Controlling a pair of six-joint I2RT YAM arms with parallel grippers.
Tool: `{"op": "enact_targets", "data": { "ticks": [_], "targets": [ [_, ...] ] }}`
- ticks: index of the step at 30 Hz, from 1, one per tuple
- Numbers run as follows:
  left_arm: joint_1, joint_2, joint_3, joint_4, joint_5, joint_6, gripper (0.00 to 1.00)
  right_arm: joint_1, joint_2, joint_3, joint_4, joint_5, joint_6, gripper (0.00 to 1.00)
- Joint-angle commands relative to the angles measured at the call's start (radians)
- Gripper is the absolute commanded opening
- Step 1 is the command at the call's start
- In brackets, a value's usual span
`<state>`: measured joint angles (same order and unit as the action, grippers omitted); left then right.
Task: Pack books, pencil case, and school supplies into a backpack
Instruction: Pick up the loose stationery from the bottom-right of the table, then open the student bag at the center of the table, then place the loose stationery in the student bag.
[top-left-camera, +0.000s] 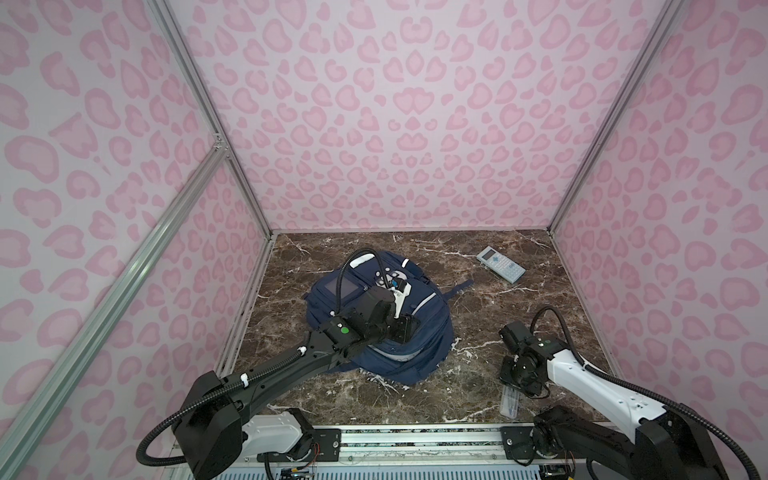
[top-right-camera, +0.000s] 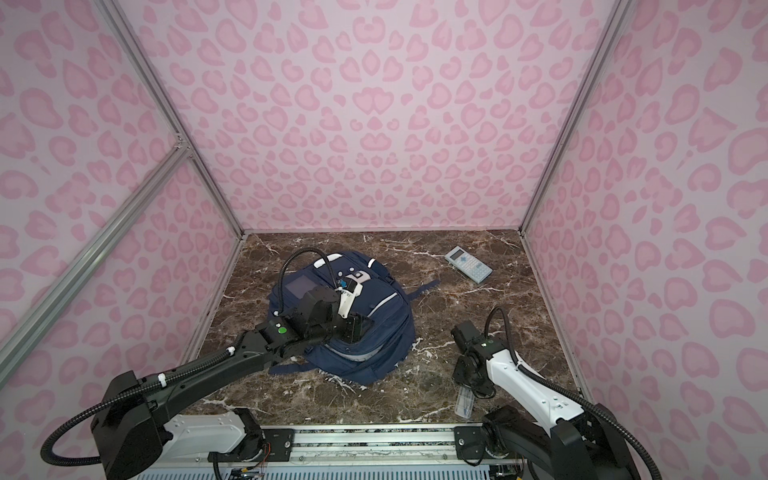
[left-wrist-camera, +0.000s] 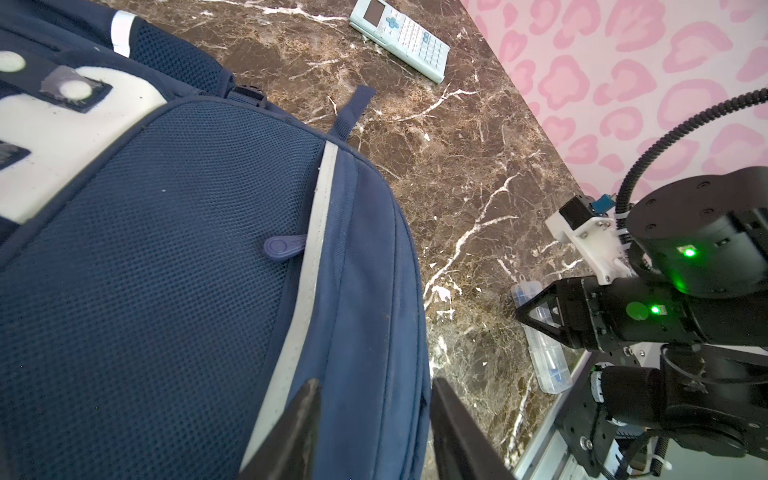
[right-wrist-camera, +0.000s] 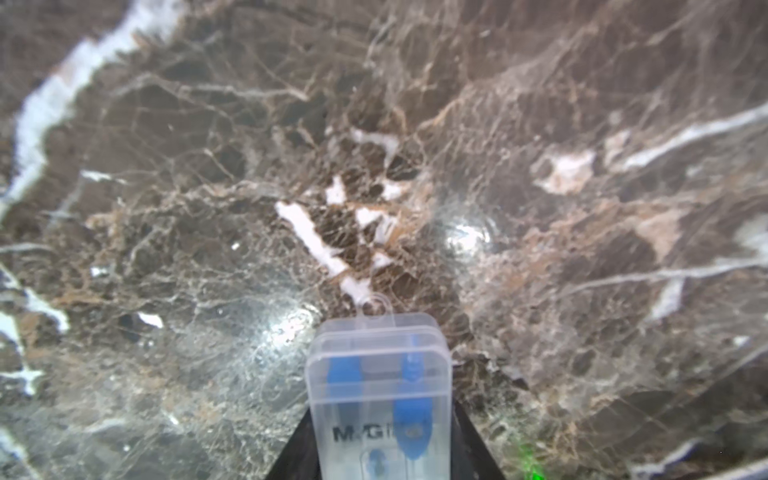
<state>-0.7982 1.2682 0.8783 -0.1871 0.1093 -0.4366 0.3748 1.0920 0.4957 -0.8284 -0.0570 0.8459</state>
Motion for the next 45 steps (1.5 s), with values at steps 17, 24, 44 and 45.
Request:
{"op": "enact_targets", "data": {
  "ticks": [17,24,44,45],
  "targets": [
    [-0.181,0.224,0.235,-0.245,-0.455,0.234,0.78,-0.006,0.321,0.234,0.250,-0.060,-0.118,0.36],
    [-0.190,0.413,0.393,-0.368,-0.562,0.233,0.05,0.011,0.244,0.211,0.272,-0.082,-0.126,0.36],
    [0.056,0.120,0.461,-0.371,-0.133,0.096,0.03,0.402,0.661,0.677,0.738,-0.057,0.115,0.35],
    [0.057,0.116,0.461,-0.368,-0.130,0.091,0.03,0.406,0.720,0.696,0.820,-0.065,0.151,0.37]
  ]
}}
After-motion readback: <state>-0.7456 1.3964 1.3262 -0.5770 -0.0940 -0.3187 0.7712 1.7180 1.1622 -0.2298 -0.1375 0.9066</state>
